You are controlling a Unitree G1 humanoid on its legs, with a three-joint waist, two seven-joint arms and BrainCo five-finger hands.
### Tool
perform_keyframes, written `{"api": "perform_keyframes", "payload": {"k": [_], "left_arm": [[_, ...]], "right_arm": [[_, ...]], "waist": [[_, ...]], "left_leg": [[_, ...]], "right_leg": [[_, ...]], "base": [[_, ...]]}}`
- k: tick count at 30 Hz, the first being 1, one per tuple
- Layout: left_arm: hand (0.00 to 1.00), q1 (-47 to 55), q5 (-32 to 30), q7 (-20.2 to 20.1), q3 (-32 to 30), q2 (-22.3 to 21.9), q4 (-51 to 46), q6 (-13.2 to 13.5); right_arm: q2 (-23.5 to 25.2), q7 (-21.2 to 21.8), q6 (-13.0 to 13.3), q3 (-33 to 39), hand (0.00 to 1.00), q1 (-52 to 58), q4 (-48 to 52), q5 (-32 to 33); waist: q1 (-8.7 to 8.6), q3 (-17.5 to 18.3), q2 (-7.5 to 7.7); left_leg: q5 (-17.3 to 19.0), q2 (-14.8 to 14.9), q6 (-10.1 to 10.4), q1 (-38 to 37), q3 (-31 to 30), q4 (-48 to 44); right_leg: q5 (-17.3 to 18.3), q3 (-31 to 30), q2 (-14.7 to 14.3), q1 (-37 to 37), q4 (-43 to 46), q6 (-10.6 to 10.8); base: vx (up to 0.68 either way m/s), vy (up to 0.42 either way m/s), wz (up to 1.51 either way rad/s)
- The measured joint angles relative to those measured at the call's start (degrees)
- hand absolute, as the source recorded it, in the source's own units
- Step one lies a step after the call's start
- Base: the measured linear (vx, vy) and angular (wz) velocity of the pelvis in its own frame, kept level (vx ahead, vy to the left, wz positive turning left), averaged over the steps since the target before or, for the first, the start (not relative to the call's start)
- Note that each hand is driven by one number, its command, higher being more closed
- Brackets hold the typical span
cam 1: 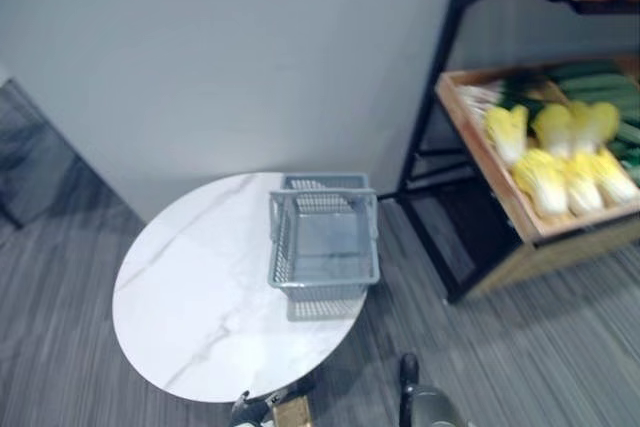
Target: Pick vegetable in the basket
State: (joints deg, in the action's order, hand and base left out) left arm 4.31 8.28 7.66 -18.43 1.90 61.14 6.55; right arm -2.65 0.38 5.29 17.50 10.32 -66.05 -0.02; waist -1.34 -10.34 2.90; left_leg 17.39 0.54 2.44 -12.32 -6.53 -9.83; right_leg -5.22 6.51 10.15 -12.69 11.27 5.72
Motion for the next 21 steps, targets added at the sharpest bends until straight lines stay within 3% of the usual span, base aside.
{"api": "perform_keyframes", "payload": {"k": [1, 2, 3, 7, 8, 9, 17, 21], "left_arm": [[0.0, 0.2, 0.0, 0.1, -0.5, -1.6, 0.3, 0.2], [0.0, 0.4, 0.2, 0.0, -1.3, -2.4, 0.4, 0.3], [0.0, 0.4, 0.7, 0.1, -2.5, -3.7, 0.3, 0.5], [0.0, 0.5, 2.3, -0.7, -3.3, -4.0, 0.4, 0.7], [0.0, 0.5, 2.8, -1.2, -3.1, -3.5, 0.5, 0.8], [0.0, 0.5, 2.8, -1.6, 2.4, -2.8, 2.8, 1.7], [0.0, 0.9, 2.8, -1.9, 2.2, -2.1, 2.8, 1.6], [0.0, -0.1, 2.8, -3.6, 2.5, -1.5, 3.8, 1.6]], "right_arm": [[-1.8, 0.0, 0.0, -0.2, 0.0, -0.6, 0.5, 0.0], [-2.3, 0.0, 0.1, -0.2, 0.0, -1.0, 0.8, 0.0], [-2.9, 0.0, 0.2, -0.7, 0.0, -2.2, 1.7, 0.0], [-3.1, -0.2, 0.4, -0.3, 0.0, -3.4, 2.4, 0.6], [-2.8, -0.3, 0.4, 0.2, 0.0, -3.4, 2.3, 2.2], [-2.9, -1.1, 1.2, 1.9, 0.0, -1.2, 3.2, 7.8], [-2.3, -1.1, 1.2, 2.3, 0.0, -0.3, 4.0, 7.8], [-2.3, -1.1, 1.1, 0.6, 0.0, -0.9, 5.1, 7.9]], "waist": [[0.41, 0.4, -2.42], [0.75, 0.5, -2.58], [1.35, 0.6, -4.35], [1.42, 0.3, -4.02], [1.23, 0.1, -3.64], [1.38, 3.4, -5.77], [1.2, 3.9, -5.11], [-0.11, 4.1, -4.57]], "left_leg": [[-0.1, 3.0, 1.2, -0.3, -0.5, -1.0], [-0.5, 3.9, 1.7, 0.2, -0.4, -1.6], [-1.7, 5.5, 2.9, 0.6, -0.5, -2.6], [-9.0, 7.3, 4.8, 4.1, -1.6, -5.4], [-9.3, 8.3, 5.4, 5.5, 1.6, -6.7], [-9.2, 8.2, 4.3, 7.2, 17.0, 6.9], [-8.9, 9.2, 4.8, 5.6, 20.9, 7.8], [-9.0, 9.3, 4.9, 5.9, 22.4, 8.7]], "right_leg": [[3.2, 3.3, -1.3, 0.2, 3.5, -1.7], [4.7, 4.3, -1.7, 0.2, 4.6, -2.2], [6.4, 6.7, -2.5, 1.2, 5.7, -3.5], [8.9, 14.0, -1.7, 5.8, 4.8, -6.0], [9.5, 15.4, -1.0, 8.2, 2.1, -5.7], [1.2, 14.3, -3.0, 14.4, -14.2, -0.1], [0.7, 11.0, -4.0, 13.9, -15.4, -0.1], [0.7, 10.3, -4.3, 12.4, -15.1, -0.1]], "base": [[0.38, -0.304, 0.98], [0.47, -0.382, 0.73], [0.42, -0.384, 0.72], [0.29, -0.337, 0.97], [0.08, -0.112, 0.64], [0.04, -0.062, 0.45], [0.01, 0.003, -0.22], [0.03, 0.011, -0.15]]}}
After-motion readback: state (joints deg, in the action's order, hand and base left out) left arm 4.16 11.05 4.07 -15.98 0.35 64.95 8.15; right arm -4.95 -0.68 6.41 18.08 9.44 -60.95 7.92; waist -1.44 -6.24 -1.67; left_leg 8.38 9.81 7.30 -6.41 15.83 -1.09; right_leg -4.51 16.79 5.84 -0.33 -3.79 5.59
